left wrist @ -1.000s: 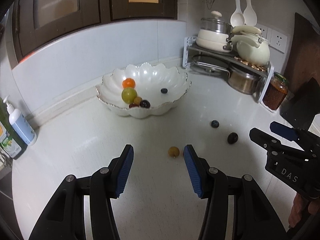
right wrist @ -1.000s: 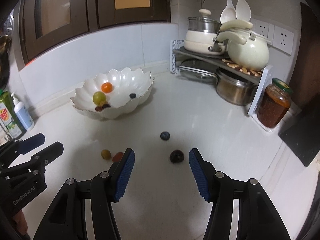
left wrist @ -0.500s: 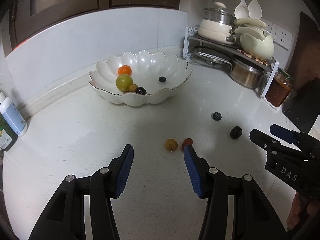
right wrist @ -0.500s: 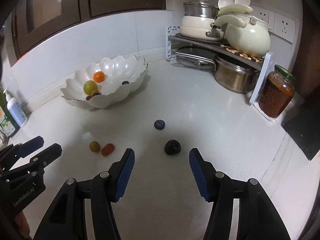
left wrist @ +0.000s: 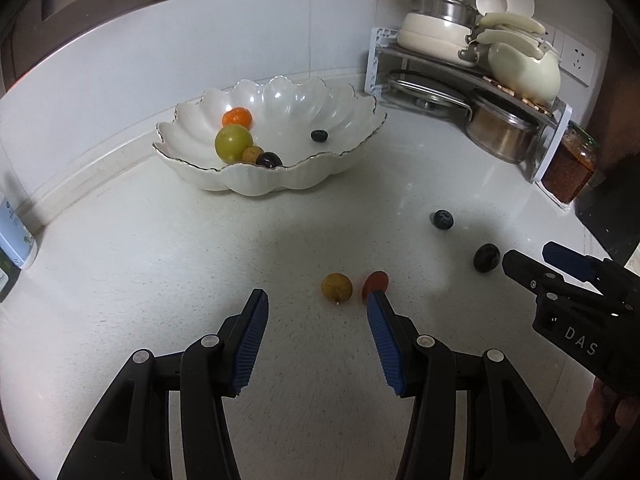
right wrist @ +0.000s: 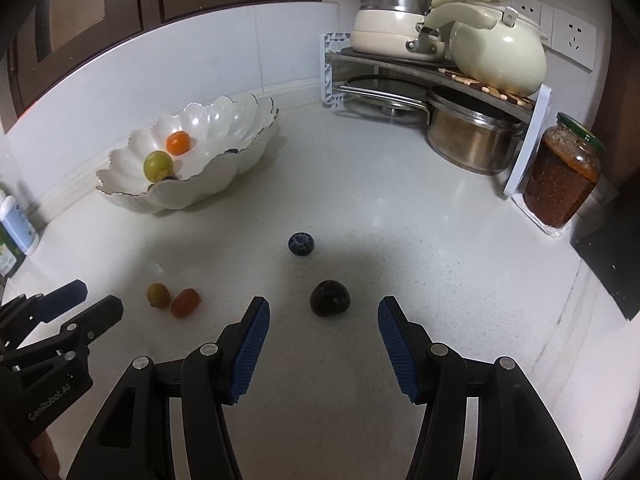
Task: Organize fruits
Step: 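Move both open tools back toward the remaining fruits on the counter, then grasp the brown round fruit with the left tool while the right tool grasps the dark plum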
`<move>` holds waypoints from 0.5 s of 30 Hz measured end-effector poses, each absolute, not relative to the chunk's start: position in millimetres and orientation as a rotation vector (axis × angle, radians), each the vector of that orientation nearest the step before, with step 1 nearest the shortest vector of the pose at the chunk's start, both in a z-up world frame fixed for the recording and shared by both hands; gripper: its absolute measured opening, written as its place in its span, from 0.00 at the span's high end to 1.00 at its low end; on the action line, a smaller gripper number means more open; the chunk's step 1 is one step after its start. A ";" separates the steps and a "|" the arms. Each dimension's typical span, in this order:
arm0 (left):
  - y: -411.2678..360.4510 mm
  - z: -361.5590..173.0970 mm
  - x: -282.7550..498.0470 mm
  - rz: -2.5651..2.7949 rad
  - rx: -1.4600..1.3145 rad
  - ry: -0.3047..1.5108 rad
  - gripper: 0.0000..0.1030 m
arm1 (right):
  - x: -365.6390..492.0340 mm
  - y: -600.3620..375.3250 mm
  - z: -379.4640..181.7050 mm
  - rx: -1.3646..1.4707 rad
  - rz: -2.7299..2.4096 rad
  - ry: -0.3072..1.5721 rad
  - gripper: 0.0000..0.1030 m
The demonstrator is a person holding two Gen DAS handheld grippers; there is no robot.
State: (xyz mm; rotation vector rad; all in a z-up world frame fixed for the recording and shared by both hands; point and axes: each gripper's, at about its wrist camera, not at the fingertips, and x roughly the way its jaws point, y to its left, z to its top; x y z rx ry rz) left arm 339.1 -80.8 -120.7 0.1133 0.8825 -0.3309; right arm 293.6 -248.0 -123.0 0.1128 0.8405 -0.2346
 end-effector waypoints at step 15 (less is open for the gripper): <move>-94.2 -142.4 362.2 -0.329 0.115 0.933 0.58 | 317.2 -260.8 -144.2 0.143 -0.226 0.885 0.44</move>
